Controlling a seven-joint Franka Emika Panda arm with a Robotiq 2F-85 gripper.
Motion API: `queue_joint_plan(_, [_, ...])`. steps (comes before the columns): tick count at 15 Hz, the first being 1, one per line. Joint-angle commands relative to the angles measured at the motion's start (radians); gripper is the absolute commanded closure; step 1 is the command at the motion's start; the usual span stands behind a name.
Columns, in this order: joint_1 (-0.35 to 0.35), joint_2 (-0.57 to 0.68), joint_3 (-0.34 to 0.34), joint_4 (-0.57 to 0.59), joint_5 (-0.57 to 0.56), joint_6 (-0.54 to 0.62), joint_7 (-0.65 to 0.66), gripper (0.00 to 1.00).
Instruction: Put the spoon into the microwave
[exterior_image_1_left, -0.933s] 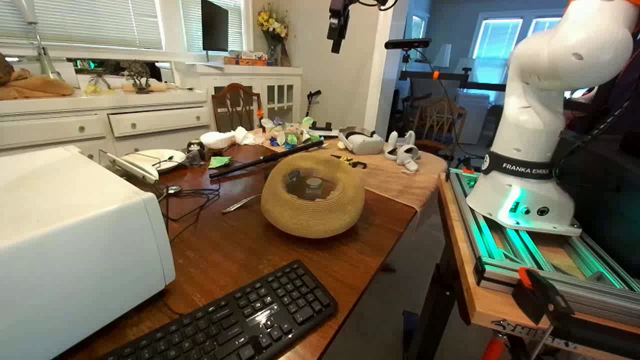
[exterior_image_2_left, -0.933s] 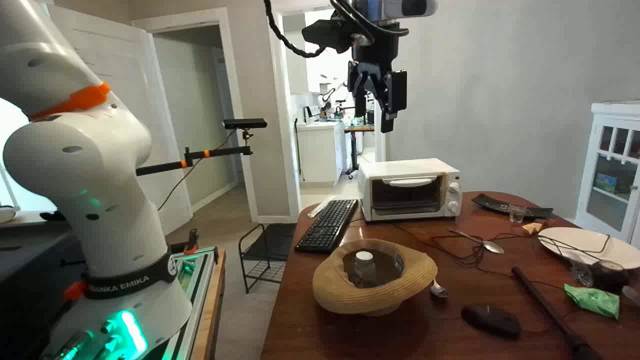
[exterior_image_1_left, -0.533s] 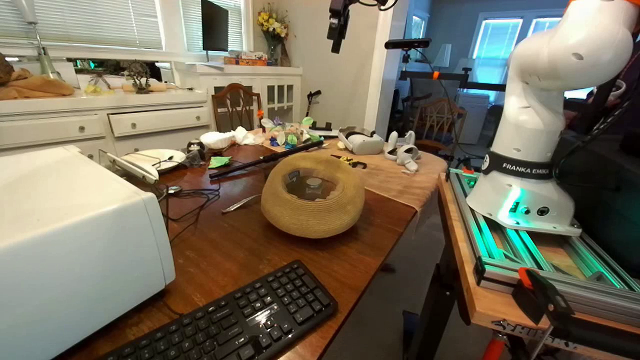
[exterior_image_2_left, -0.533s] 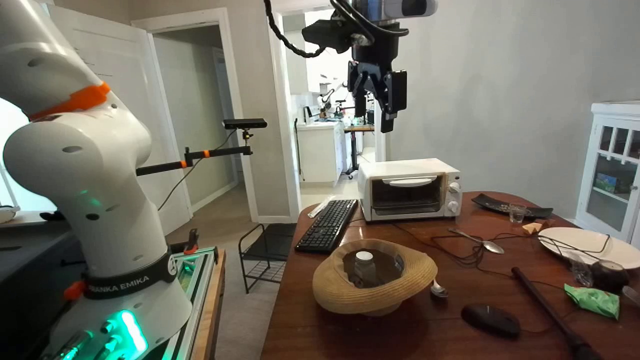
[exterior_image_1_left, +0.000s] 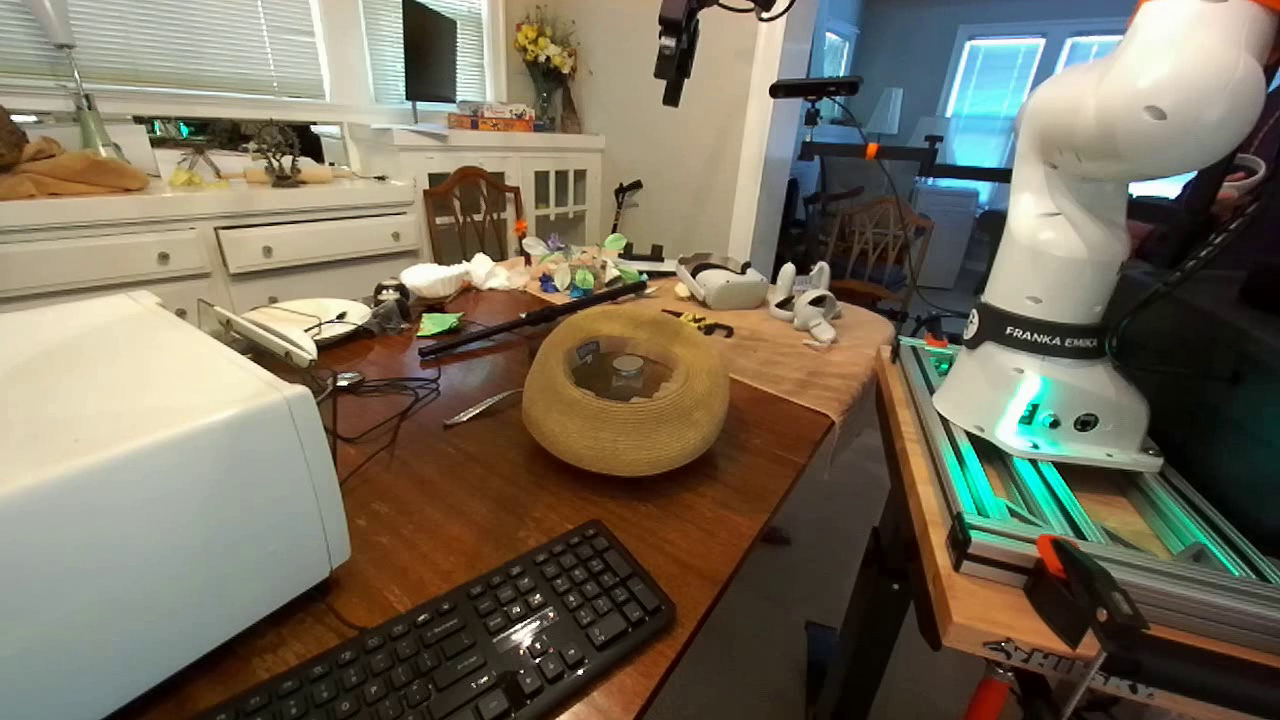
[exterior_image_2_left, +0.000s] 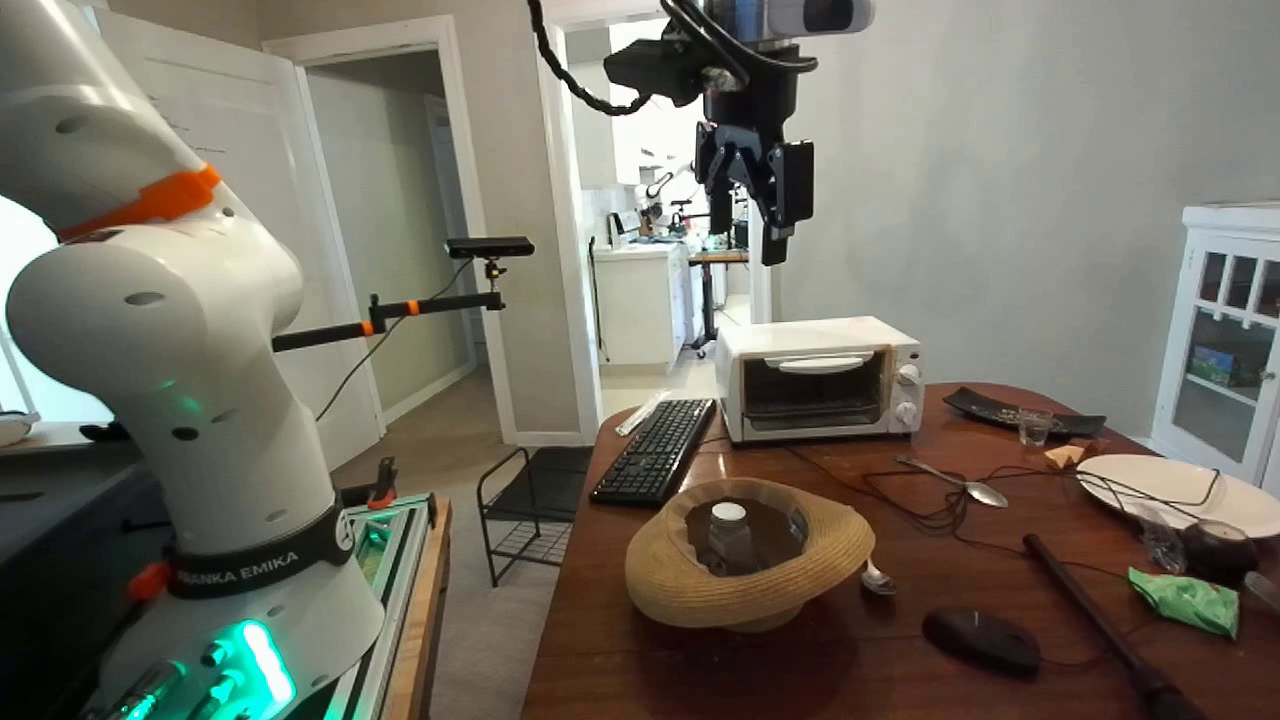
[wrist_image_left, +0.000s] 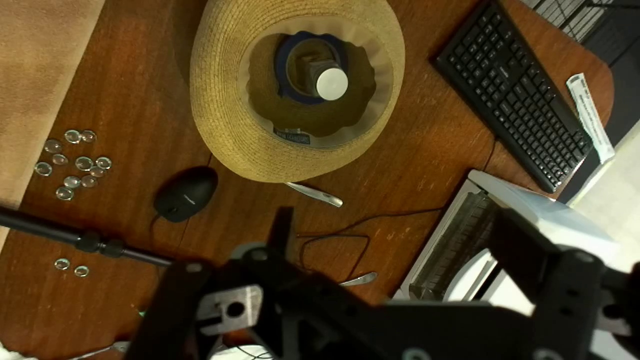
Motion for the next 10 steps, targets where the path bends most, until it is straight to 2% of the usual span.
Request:
queue_joint_plan(1, [-0.028, 0.003, 0.024, 0.003, 0.01, -0.005, -0.008, 0.0])
queue_joint_plan(8, [-0.028, 0.003, 0.024, 0.003, 0.01, -0.005, -0.008, 0.0])
queue_joint_plan(10, [-0.051, 0.027, 0.037, -0.002, -0.008, 0.041, 0.04, 0.0])
